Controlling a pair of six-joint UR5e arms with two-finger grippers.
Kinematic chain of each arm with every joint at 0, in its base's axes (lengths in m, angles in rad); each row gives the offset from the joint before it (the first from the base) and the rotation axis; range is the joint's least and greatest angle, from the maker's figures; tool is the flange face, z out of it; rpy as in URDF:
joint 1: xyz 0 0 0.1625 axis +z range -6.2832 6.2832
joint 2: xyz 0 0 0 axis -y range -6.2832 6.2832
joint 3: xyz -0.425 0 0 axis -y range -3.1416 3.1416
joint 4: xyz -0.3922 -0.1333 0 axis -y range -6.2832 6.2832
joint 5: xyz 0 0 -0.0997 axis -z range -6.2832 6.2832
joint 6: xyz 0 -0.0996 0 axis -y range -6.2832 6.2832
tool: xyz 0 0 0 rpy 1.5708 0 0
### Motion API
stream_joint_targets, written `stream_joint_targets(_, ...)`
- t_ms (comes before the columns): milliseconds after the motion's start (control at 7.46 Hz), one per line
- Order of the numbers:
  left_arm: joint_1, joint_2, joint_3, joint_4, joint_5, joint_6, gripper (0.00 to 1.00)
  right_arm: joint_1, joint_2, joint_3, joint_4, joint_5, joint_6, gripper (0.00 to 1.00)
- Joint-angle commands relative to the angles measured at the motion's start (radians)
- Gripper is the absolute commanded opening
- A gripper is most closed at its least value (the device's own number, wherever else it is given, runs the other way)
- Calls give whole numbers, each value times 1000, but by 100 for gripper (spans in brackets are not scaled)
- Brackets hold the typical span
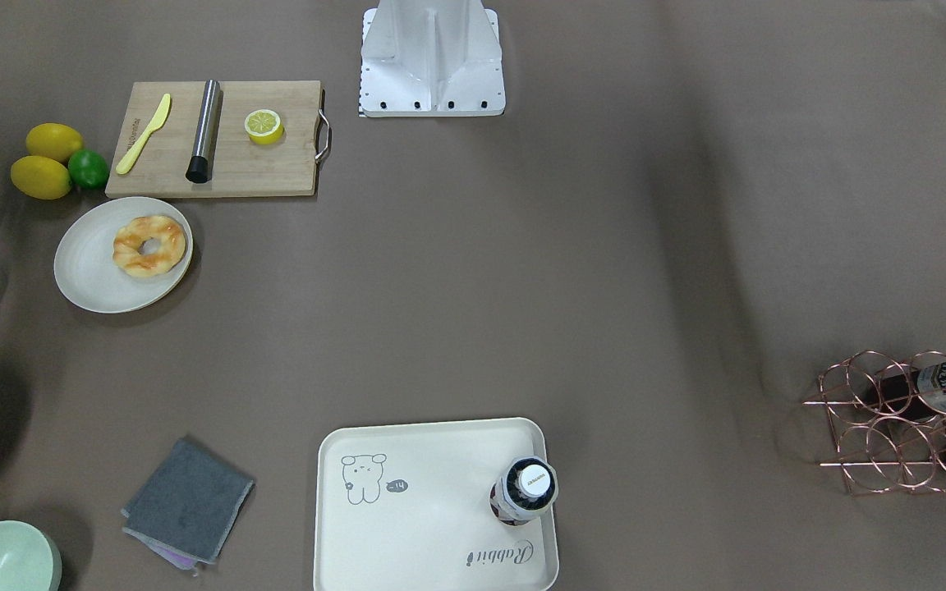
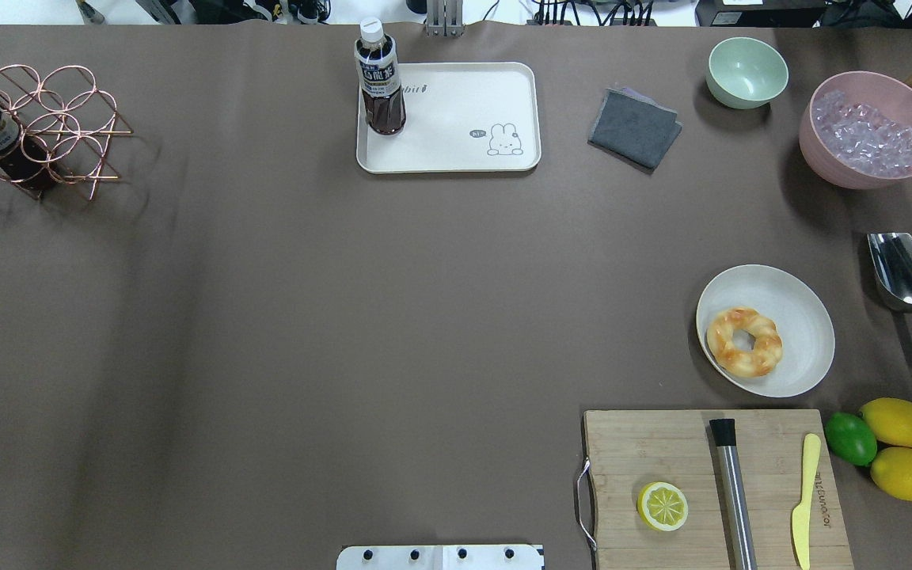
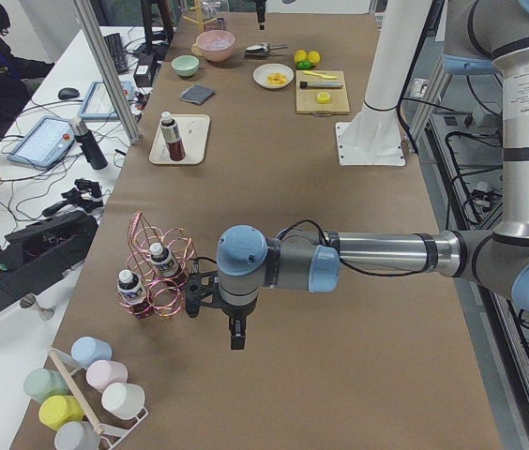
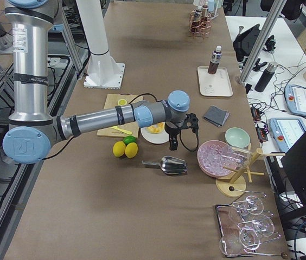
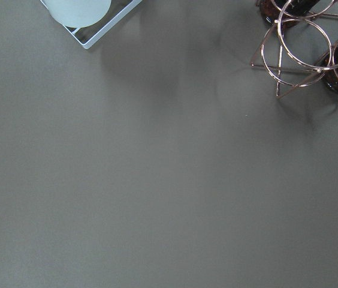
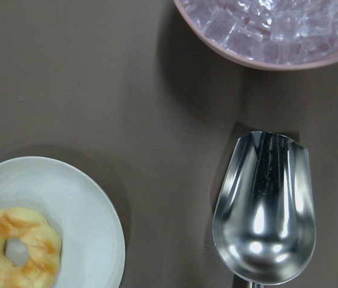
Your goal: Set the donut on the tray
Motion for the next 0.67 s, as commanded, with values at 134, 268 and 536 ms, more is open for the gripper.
stream_joint_targets(134, 0, -11, 0, 1, 0, 0, 98, -147, -73, -54, 302, -36, 269, 100)
stream_joint_targets(268, 0, -13, 1, 1, 0, 0, 98, -185, -76, -109, 426, -64, 358, 100)
stream_joint_targets(536, 0, -14, 1, 1, 0, 0, 98, -259, -70, -218, 592, -124, 473, 100)
